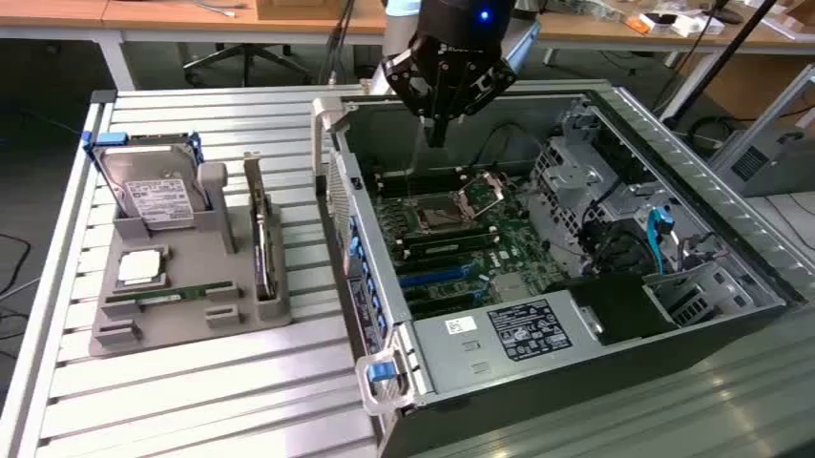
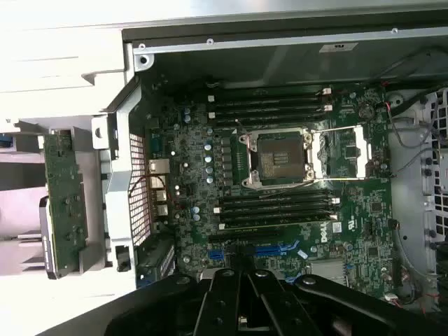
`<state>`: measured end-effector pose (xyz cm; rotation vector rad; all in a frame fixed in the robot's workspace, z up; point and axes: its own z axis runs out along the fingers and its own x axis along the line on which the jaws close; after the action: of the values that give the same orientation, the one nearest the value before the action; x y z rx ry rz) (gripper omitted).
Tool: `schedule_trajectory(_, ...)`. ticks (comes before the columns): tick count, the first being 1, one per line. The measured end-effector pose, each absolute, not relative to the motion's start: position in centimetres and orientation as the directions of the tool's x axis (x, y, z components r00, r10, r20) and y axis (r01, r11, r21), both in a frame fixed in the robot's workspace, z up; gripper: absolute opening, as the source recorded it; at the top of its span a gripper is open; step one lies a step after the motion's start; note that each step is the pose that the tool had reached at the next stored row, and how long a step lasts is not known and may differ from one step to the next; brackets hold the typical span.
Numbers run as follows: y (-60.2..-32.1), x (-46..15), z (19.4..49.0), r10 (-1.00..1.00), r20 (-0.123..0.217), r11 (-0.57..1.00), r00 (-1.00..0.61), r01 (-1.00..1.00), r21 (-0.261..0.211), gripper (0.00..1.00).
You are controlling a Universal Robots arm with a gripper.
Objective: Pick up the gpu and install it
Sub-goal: 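Reach for the gpu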
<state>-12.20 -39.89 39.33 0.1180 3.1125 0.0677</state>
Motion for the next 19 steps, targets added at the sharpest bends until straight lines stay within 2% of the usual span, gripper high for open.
schedule_trajectory(19,-39.89,-12.72,39.33,0.076,-0.024,0.996,-0.997,0.075,0.044,0.11)
